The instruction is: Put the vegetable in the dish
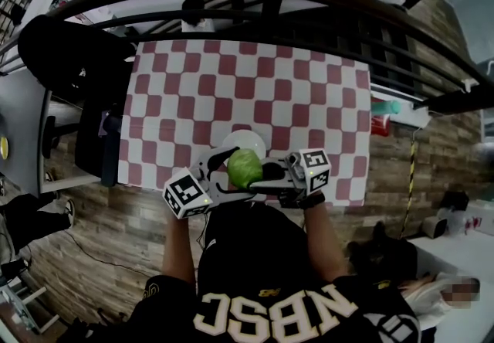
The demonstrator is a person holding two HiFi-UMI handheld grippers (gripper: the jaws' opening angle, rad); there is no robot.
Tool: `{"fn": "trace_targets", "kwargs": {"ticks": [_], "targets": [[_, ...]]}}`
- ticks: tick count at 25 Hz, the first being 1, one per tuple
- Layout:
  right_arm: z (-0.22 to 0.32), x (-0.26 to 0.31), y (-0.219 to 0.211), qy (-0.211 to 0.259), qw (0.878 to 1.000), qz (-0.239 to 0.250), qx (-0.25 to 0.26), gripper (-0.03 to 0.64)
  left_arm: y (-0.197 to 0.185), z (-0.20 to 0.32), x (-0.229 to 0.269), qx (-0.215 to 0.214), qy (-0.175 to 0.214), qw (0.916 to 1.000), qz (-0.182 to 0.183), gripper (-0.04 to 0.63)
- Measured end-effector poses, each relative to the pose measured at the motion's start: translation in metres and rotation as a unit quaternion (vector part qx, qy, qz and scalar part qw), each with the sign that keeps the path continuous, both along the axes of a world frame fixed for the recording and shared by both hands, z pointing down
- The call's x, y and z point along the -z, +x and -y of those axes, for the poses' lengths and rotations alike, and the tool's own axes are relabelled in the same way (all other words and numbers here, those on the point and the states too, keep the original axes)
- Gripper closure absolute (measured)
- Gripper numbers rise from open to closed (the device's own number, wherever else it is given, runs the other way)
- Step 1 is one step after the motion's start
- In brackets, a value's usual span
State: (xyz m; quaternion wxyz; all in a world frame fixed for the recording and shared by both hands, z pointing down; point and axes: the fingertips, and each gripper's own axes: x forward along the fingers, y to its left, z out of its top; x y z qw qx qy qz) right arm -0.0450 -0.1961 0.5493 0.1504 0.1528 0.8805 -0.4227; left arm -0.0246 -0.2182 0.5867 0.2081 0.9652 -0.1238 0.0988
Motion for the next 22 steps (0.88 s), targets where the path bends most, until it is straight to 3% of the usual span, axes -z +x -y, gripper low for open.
{"fn": "trace_targets", "kwargs": {"ticks": [4, 8, 15, 19, 22], "targets": [[-0.004, 0.003, 0.005, 0.019, 1.000, 0.006, 0.016, 0.503, 0.005, -0.001, 0.004, 0.008, 0.027, 0.9996, -0.004, 0.101], [0.000, 0.001, 0.011, 0.032, 0.999, 0.008, 0.004, 0.503, 0.007, 0.003, 0.002, 0.017, 0.028, 0.9992, 0.025, 0.103], [0.013, -0.027, 0.015, 0.082, 0.991, -0.097, -0.034, 0.442, 0.001, 0.013, -0.012, 0.041, 0.035, 0.9961, 0.070, 0.104], [0.015, -0.047, 0.036, 0.070, 0.986, -0.139, -0.057, 0.439, -0.006, 0.015, -0.021, 0.051, 0.026, 0.9947, 0.085, 0.104], [0.038, -0.055, 0.060, 0.058, 0.978, -0.162, -0.117, 0.439, -0.025, 0.026, -0.033, 0.083, 0.016, 0.9906, 0.107, 0.104]]}}
